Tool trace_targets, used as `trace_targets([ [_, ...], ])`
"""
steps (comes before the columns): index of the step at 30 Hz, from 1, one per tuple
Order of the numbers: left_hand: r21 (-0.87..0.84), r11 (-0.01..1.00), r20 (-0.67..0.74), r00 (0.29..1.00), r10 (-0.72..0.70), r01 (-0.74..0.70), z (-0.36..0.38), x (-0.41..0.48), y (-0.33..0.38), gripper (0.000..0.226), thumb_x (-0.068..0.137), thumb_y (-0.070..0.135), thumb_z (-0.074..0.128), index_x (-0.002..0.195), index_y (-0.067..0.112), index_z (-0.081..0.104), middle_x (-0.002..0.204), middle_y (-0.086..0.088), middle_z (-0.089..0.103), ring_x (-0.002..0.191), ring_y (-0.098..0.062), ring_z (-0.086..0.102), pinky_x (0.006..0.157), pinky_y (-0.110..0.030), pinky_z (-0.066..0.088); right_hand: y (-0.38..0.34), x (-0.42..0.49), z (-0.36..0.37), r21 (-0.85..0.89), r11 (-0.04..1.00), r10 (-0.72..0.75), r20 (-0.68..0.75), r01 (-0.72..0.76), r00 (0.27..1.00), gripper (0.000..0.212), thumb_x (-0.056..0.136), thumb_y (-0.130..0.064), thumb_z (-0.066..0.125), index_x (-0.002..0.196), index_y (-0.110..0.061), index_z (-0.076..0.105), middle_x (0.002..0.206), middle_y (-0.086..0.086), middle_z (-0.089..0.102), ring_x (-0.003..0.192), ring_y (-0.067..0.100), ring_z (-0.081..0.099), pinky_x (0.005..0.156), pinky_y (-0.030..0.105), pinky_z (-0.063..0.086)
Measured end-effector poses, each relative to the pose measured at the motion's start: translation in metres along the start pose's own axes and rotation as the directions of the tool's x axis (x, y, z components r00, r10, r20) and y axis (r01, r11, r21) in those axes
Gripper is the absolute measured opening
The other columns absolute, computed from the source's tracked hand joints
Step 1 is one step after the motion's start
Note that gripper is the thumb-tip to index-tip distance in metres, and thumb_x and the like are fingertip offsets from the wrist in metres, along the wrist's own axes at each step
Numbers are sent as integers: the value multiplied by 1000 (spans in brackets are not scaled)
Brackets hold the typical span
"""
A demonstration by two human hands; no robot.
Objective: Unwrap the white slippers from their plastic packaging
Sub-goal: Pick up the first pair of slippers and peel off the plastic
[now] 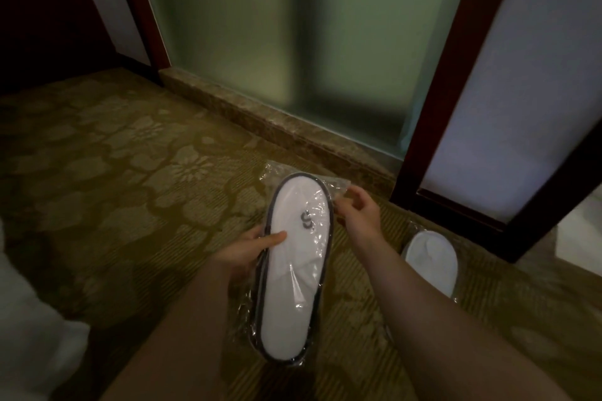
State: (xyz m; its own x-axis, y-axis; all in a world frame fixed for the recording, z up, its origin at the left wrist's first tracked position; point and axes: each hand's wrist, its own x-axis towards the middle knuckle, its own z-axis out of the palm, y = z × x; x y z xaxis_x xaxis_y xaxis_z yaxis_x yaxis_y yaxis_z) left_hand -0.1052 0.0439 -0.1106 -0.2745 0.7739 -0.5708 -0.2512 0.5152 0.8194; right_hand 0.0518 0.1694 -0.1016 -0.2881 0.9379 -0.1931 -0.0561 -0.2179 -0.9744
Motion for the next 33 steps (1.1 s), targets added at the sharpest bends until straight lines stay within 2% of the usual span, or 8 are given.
trace_targets([
  [3, 24, 1000, -23, 1000, -13, 14, -4, -2, -1, 55, 82, 31, 67, 132, 16, 50, 119, -12, 65, 107, -32, 63, 93, -47, 52, -3, -3, 2, -143, 977, -155, 35, 159, 987, 58, 85, -10, 63, 138, -24, 42, 114, 4, 62, 99, 15, 60, 78, 26, 53],
  [5, -6, 1000, -14, 1000, -7, 6, -6, -3, -1, 51, 84, 31, 65, 130, 16, 53, 113, -9, 67, 103, -29, 64, 87, -42, 54, -5, -4, 2, -319, 903, -270, 104, 289, 957, 61, 86, -13, 63, 141, -26, 40, 133, 3, 52, 118, 17, 52, 93, 34, 51],
  [8, -27, 1000, -17, 1000, 0, 0, -9, -6, 0, 45, 86, 31, 63, 128, 16, 55, 102, -5, 68, 94, -24, 65, 77, -35, 54, -5, -2, 0, -566, 685, -420, 206, 458, 884, 49, 86, -16, 62, 134, -23, 51, 136, 6, 45, 126, 21, 43, 105, 39, 42],
  [11, -22, 1000, -21, 1000, -15, 15, -13, -9, 1, 47, 86, 34, 62, 129, 15, 55, 103, -5, 69, 94, -24, 65, 77, -35, 54, -5, 1, -1, -669, 522, -524, 239, 530, 817, 26, 86, -22, 62, 111, -18, 70, 129, 4, 49, 124, 20, 40, 97, 26, 35],
  [17, 30, 999, -37, 999, -18, 19, -15, -12, 2, 53, 85, 34, 63, 132, 13, 52, 124, -13, 63, 113, -32, 60, 100, -46, 47, -14, 1, 1, -653, 530, -538, 234, 541, 810, 16, 86, -25, 61, 93, -16, 73, 113, -1, 60, 116, 15, 44, 93, 26, 35],
  [21, 53, 999, -5, 1000, 15, -15, -13, -15, 2, 42, 86, 31, 62, 125, 14, 57, 117, -12, 68, 102, -29, 65, 84, -37, 54, -19, -7, 0, -637, 513, -544, 277, 576, 792, 17, 91, -26, 53, 89, -16, 67, 111, 2, 67, 124, 16, 47, 103, 38, 37],
  [26, 40, 994, -65, 992, 107, -105, -6, -16, 7, 21, 86, 43, 58, 91, 25, 67, 89, 5, 71, 86, -14, 65, 69, -26, 51, -27, -10, -1, -622, 568, -546, 205, 539, 812, 15, 94, -21, 47, 85, -18, 59, 76, -3, 62, 72, 13, 60, 62, 27, 47],
  [33, 117, 974, -143, 967, 212, -196, -2, -16, 6, 32, 83, 41, 64, 100, 15, 72, 101, -7, 75, 97, -25, 70, 90, -38, 54, -26, 0, -8, -478, 770, -493, -28, 422, 869, 19, 93, -15, 49, 76, -22, 55, 67, -5, 59, 64, 8, 59, 56, 17, 43],
])
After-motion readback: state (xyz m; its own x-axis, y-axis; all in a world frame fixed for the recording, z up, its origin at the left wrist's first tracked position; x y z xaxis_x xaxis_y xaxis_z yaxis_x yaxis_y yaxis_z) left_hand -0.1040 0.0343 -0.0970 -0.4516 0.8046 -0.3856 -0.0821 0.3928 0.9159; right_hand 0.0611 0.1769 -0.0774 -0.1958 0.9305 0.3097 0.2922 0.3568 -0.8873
